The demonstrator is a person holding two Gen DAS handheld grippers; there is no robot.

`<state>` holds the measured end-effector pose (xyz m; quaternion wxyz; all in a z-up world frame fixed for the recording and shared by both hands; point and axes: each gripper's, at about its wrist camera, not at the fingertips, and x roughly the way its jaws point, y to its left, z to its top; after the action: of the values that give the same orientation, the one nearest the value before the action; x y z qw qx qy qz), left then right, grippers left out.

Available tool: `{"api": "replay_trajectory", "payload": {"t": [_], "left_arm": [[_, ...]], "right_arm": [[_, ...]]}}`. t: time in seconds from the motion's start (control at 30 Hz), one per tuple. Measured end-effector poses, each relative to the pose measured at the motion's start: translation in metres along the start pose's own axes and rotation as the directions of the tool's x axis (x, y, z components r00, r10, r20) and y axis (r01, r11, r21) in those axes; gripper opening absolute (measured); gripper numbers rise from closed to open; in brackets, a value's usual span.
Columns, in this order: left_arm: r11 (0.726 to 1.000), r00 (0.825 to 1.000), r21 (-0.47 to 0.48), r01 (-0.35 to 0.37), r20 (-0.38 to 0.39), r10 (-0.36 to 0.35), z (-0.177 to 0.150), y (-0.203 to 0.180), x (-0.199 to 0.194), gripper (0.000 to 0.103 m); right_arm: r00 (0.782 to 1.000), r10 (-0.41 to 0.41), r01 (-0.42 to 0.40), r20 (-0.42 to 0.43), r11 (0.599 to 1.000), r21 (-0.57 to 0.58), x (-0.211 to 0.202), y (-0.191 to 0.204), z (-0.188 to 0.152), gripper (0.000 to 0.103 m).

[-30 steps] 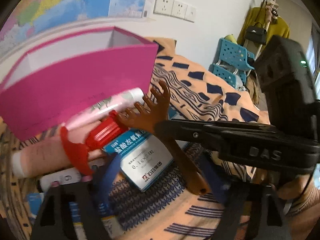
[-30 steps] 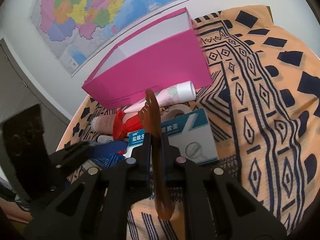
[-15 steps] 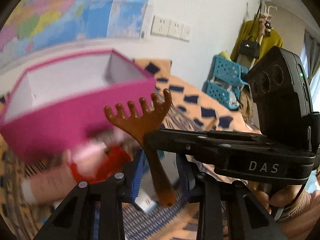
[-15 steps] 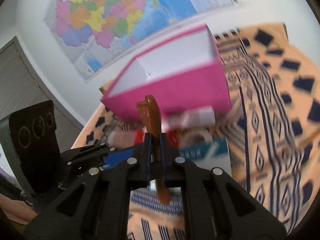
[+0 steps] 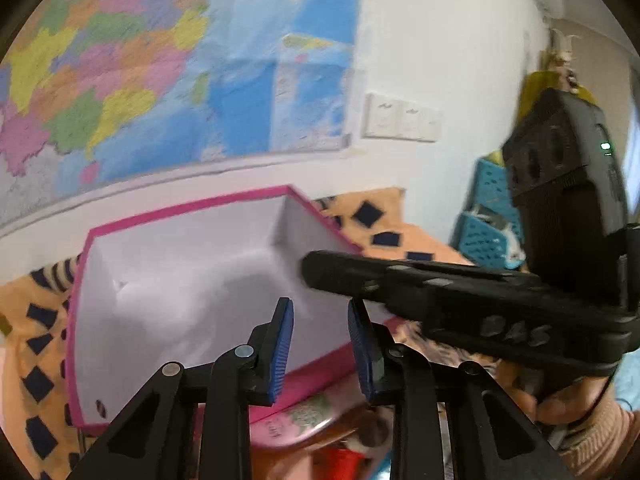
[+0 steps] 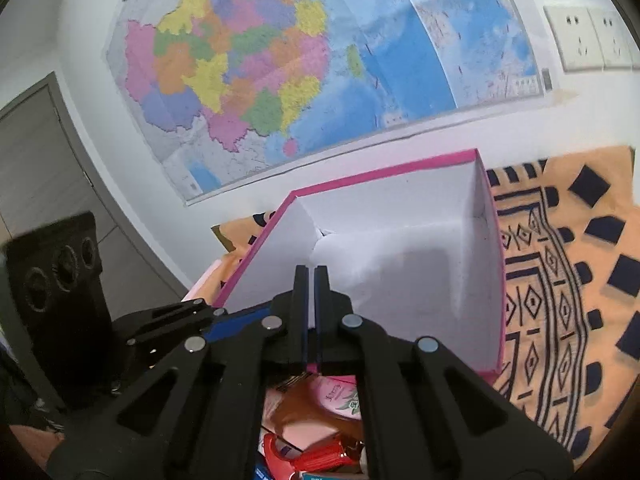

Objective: Organize rigid objects

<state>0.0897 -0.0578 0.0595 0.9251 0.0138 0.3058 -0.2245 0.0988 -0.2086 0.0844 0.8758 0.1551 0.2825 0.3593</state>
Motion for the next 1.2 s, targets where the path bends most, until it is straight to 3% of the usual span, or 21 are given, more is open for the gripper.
{"api": "replay_trajectory", "payload": {"t": [0.13, 0.2, 0.27, 0.33, 0.5, 0.63, 0.77, 0.9, 1.03, 1.2], "left_arm": [[1.000, 1.000, 0.003, -0.021, -0.010, 0.021, -0.022, 0.007, -0.008, 0.031], [1.000, 0.999, 0.003, -0.019, -0.045, 0.019, -0.037, 0.011, -0.009, 0.032], [0.998, 0.997, 0.022, -0.056, -0.059, 0.057, -0.051, 0.014, -0.010, 0.041], [0.997, 0.994, 0.024, -0.076, -0.076, 0.078, -0.063, 0.018, -0.012, 0.050], [0.995, 0.988, 0.007, -0.102, -0.120, 0.102, -0.086, 0.027, -0.020, 0.055], [0.993, 0.979, -0.028, -0.114, -0.173, 0.107, -0.101, 0.036, -0.013, 0.057], [0.994, 0.970, -0.059, -0.094, -0.229, 0.078, -0.111, 0.040, -0.002, 0.057], [0.996, 0.972, -0.070, -0.045, -0.235, 0.028, -0.112, 0.038, 0.001, 0.062], [0.997, 0.970, -0.070, -0.029, -0.241, 0.011, -0.110, 0.035, 0.004, 0.063], [0.995, 0.970, -0.098, -0.013, -0.243, -0.011, -0.106, 0.038, 0.007, 0.063]], "right_arm": [[0.998, -0.011, 0.005, -0.054, 0.994, -0.107, -0.006, 0.011, -0.021, 0.011], [0.994, -0.020, 0.001, -0.110, 0.986, -0.169, -0.006, 0.017, -0.037, 0.023], [0.987, -0.053, 0.021, -0.154, 0.978, -0.205, -0.003, 0.018, -0.050, 0.032], [0.978, -0.054, 0.013, -0.203, 0.981, -0.194, 0.001, 0.014, -0.064, 0.032], [0.964, -0.119, 0.090, -0.238, 0.987, -0.130, 0.002, -0.009, -0.091, 0.034], [0.956, -0.189, 0.185, -0.223, 0.982, -0.038, -0.005, -0.037, -0.105, 0.057], [0.955, -0.172, 0.184, -0.242, 0.983, 0.027, -0.002, -0.052, -0.116, 0.057], [0.961, -0.140, 0.151, -0.238, 0.988, 0.029, 0.005, -0.050, -0.118, 0.057], [0.959, -0.142, 0.154, -0.245, 0.988, 0.029, 0.010, -0.048, -0.119, 0.036], [0.960, -0.146, 0.160, -0.238, 0.986, 0.040, 0.007, -0.050, -0.121, 0.035]]}}
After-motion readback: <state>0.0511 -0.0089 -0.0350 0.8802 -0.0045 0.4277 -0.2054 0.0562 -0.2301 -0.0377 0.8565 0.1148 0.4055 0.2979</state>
